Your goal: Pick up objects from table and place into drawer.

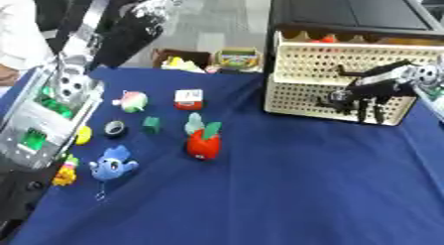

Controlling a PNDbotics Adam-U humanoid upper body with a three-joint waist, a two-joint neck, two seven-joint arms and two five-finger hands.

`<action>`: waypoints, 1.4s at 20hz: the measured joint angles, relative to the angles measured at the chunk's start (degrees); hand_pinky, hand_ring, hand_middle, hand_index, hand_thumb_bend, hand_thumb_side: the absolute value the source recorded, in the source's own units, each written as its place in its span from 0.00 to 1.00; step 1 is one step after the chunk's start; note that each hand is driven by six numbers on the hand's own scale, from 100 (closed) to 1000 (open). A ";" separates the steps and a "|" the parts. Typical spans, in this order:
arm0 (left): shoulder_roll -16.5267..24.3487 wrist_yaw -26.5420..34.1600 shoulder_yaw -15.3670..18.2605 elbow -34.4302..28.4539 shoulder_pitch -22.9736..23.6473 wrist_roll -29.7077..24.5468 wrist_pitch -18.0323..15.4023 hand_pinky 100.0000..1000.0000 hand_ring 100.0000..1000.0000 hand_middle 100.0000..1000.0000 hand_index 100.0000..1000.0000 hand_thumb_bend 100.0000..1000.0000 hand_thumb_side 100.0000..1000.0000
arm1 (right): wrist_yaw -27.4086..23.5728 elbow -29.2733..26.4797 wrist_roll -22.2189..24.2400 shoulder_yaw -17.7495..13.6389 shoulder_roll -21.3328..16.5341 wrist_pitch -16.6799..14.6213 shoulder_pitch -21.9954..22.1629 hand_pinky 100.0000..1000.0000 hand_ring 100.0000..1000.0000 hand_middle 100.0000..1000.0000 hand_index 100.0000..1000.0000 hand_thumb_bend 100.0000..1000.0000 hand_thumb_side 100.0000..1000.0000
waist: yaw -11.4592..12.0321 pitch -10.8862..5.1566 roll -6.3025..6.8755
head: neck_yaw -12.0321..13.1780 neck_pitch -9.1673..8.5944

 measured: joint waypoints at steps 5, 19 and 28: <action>0.00 0.01 0.00 0.00 0.07 -0.04 0.07 0.37 0.64 0.64 0.87 0.00 0.72 | -2.32 -2.70 -0.03 1.28 -0.50 -0.14 -0.02 0.38 0.59 0.67 0.74 0.00 1.00 | 0.06 0.00 -0.41 | 0.01 -0.31; 0.01 0.30 0.03 0.00 0.30 -0.09 0.26 0.38 0.64 0.64 0.87 0.00 0.72 | -13.57 -8.31 -0.21 5.48 -1.68 3.58 -0.04 0.35 0.57 0.67 0.79 0.00 1.00 | 0.19 -0.38 -1.34 | 0.05 -0.57; 0.02 0.80 0.03 0.00 0.33 -0.45 0.58 0.38 0.64 0.65 0.87 0.00 0.73 | -23.38 -13.93 -1.00 7.94 -1.30 10.57 -2.07 0.35 0.57 0.69 0.82 0.00 1.00 | 0.99 -1.09 -1.94 | -0.32 -0.56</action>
